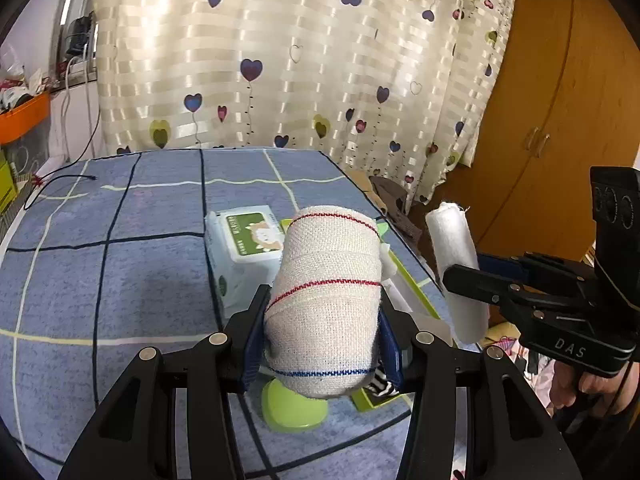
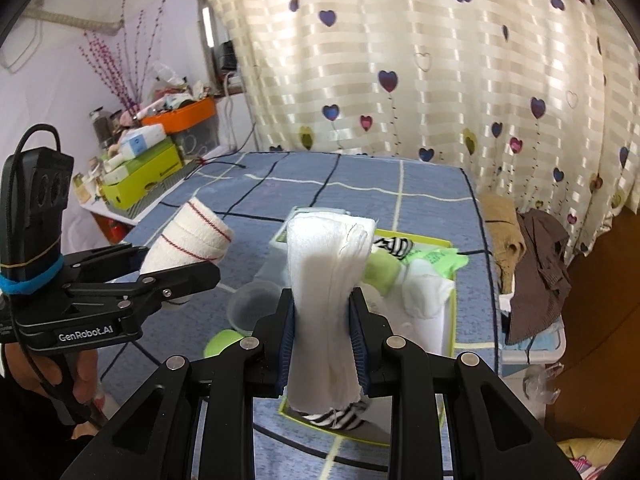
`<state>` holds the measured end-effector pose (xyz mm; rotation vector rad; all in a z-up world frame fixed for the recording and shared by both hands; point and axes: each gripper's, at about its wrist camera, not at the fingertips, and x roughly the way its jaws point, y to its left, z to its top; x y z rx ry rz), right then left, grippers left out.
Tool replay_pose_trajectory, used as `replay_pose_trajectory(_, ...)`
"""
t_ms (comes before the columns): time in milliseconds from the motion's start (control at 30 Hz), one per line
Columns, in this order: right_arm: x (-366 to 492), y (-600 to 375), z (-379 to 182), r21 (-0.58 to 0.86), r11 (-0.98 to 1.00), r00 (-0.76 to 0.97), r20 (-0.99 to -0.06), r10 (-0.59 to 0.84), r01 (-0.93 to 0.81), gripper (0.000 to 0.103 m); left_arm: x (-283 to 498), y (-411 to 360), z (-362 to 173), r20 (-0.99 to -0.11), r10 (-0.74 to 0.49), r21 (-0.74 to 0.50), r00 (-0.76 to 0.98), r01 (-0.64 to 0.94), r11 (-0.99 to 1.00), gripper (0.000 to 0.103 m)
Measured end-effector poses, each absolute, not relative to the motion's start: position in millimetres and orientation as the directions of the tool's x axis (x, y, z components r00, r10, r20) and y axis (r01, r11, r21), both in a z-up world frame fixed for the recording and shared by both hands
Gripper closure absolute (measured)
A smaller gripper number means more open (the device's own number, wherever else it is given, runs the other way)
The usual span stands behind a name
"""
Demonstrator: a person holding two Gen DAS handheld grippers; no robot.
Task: Organize soft objects
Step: 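Carry the rolled bandage and white towel over the white tray with both grippers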
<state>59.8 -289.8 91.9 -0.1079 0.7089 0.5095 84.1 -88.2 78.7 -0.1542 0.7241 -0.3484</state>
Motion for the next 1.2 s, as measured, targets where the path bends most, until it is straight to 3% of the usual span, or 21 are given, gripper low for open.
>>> replay_pose_trajectory(367, 95.6, -330.5, 77.1, 0.108, 0.903, 0.647, -0.663, 0.378, -0.417, 0.078, 104.5, -115.4, 74.3, -0.642, -0.37, -0.244, 0.671, 0.279, 0.929, 0.054)
replay_pose_trajectory(867, 153.8, -348.1, -3.7, 0.186, 0.916, 0.518, -0.777, 0.358, -0.355, 0.078, 132.1, -139.1, 57.2, -0.684, -0.376, -0.24, 0.625, 0.294, 0.925, 0.054)
replay_pose_trajectory(1200, 152.8, -344.5, -9.9, 0.172, 0.912, 0.505, -0.786, 0.355, -0.372, 0.065, 140.3, -152.0, 48.9, -0.705, -0.377, -0.236, 0.6, 0.303, 0.923, 0.054)
